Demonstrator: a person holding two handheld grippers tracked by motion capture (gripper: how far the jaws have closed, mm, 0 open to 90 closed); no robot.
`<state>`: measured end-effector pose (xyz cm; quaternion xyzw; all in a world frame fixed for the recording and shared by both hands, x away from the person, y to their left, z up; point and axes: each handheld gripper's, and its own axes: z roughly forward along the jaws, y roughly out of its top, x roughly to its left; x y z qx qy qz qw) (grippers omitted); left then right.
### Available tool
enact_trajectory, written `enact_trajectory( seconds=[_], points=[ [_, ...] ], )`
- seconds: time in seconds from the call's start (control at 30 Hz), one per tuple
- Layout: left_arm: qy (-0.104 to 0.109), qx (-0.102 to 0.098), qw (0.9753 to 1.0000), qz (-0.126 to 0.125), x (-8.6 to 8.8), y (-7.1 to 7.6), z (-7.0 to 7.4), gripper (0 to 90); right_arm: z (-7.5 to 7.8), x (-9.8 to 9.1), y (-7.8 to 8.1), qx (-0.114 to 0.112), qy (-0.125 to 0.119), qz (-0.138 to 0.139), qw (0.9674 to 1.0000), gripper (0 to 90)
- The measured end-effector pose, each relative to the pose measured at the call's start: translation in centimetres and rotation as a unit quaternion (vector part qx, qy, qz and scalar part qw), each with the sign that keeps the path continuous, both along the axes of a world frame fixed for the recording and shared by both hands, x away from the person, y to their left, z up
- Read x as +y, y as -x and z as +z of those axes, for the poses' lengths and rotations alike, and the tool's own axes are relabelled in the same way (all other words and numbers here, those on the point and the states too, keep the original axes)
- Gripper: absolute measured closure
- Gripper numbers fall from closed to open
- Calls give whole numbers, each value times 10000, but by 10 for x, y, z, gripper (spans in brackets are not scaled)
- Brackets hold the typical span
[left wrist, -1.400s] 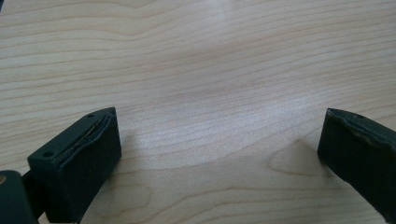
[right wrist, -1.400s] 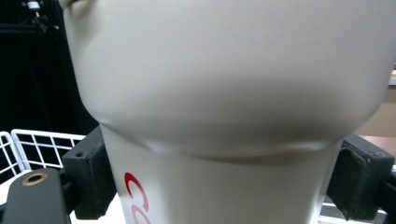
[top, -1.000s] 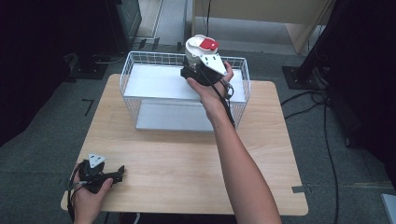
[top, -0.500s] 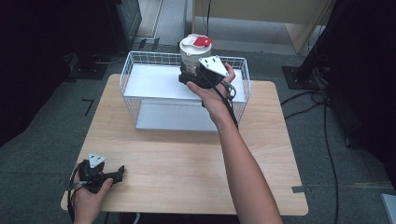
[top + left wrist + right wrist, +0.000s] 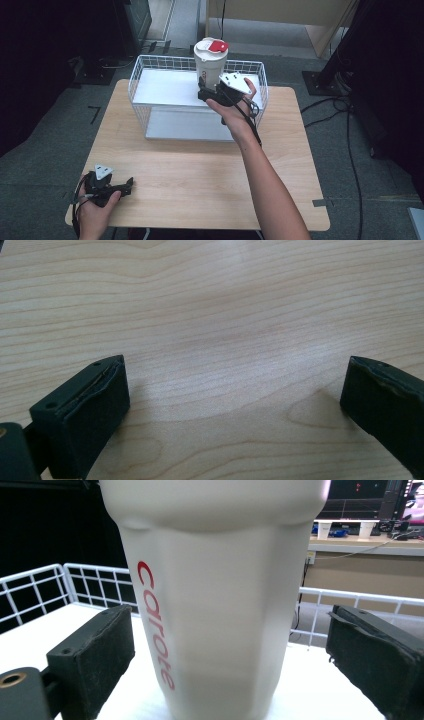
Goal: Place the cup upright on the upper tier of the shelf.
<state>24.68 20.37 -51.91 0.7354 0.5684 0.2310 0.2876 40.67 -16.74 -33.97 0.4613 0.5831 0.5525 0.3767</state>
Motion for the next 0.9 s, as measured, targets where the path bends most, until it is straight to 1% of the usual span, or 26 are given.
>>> enact_trajectory(
  seconds=[0.07, 0.1, 0.17, 0.2, 0.27, 0.3, 0.37, 0.4, 0.43, 0.47, 0.53, 0.6, 0.63, 0.67, 0.9],
  points=[
    [-2, 1, 10000, -2, 0, 0, 0, 0, -1, -1, 2, -11, 11, 18, 10000, 57],
    [0, 0, 10000, 1, 0, 0, 0, 0, -4, -4, 7, -8, 13, 33, 10000, 68],
    [1, -2, 10000, 1, 0, 0, 0, 0, -5, -5, 8, -13, 30, 37, 10000, 71],
    [2, -1, 10000, 1, 0, 0, 0, 0, -7, -7, 12, -41, 54, 46, 10000, 79],
    [-1, 0, 10000, 1, 0, 0, 0, 0, -8, -8, 14, -36, 70, 53, 10000, 80],
    [1, -1, 10000, 2, 0, 0, 0, 0, -11, -11, 18, -51, 72, 67, 9999, 81],
    [0, 0, 10000, 1, 0, 0, 0, 0, -12, -13, 20, -55, 79, 68, 9999, 81],
    [4, 0, 10000, 2, 0, 0, 0, 0, -15, -17, 24, -69, 75, 72, 9999, 81],
    [4, 0, 10000, 2, 0, 0, 0, 0, -15, -17, 24, -69, 75, 72, 9999, 81],
    [9, 3, 10000, 3, 0, 0, 0, 0, -18, -20, 28, -101, 131, 94, 9998, 81],
    [2, 9, 10000, -4, 0, 0, 0, 0, -19, -22, 30, -120, 162, 99, 9997, 81],
    [-20, 16, 10000, -17, 0, 0, 0, 0, -23, -27, 37, -135, 169, 143, 9997, 81],
    [-22, 14, 10000, -17, 0, 0, 0, 0, -23, -27, 37, -135, 169, 143, 9997, 81],
    [-9, 1, 10000, -5, 0, 0, 0, 0, -26, -32, 44, -169, 142, 177, 9996, 81],
    [-7, -1, 10000, 0, 0, 0, 0, 0, -33, -46, 63, -210, 136, 228, 9994, 82]
  ],
)
